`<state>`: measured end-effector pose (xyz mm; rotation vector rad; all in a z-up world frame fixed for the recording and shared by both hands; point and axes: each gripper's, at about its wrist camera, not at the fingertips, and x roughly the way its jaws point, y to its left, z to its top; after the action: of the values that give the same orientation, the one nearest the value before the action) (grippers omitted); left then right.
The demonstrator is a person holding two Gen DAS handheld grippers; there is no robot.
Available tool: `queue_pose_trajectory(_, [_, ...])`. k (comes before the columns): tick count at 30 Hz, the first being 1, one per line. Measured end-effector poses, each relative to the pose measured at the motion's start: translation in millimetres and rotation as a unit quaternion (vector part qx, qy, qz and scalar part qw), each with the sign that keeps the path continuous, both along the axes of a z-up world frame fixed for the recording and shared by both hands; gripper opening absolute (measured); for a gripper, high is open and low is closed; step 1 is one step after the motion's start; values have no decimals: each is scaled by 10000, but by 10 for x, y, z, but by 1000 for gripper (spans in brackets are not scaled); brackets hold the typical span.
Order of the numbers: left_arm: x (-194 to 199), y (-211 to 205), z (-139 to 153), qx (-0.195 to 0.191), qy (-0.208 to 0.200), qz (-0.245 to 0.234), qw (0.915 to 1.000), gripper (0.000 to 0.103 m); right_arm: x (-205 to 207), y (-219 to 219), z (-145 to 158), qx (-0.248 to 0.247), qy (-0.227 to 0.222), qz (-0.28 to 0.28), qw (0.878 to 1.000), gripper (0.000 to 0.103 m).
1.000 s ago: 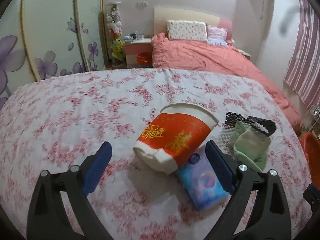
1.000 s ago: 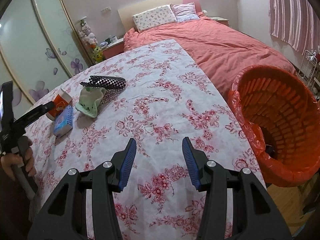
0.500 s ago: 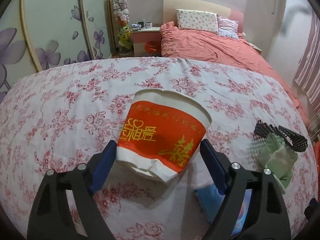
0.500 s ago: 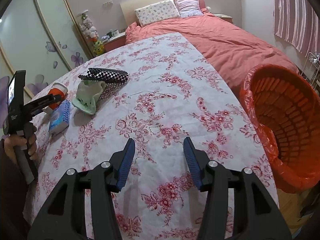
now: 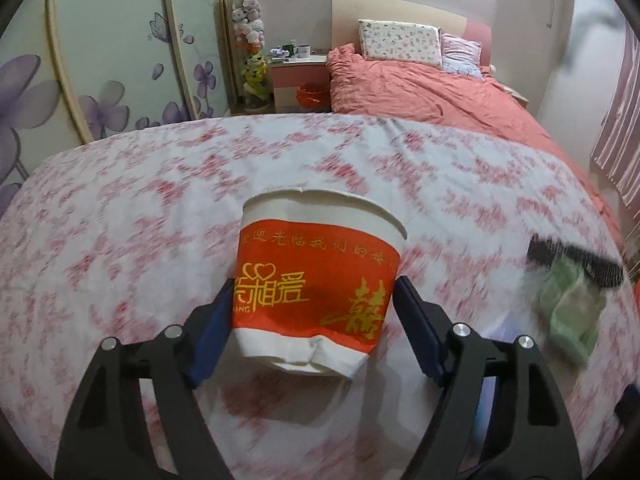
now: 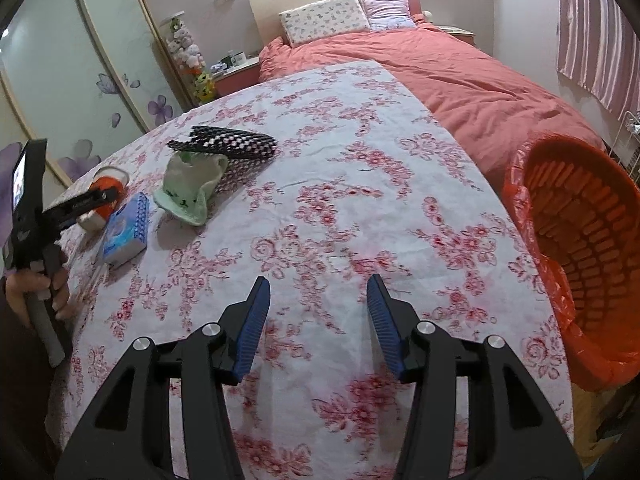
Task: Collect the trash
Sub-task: 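Grasp the blue tissue pack with the right tool while the left holds the cup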
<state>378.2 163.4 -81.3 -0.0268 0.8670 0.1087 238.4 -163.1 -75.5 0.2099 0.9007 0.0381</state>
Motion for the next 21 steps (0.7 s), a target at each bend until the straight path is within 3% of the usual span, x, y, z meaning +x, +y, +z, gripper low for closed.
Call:
queue_pose_trajectory(8, [-611,368,5,56,-10,235,9997,76,158,446,-6,156,29,523,9985,51])
queue_pose_trajectory(21, [-727,738,-64,-409,182,721,9964,74,502,1321,41,227,-159,1268,9915,53])
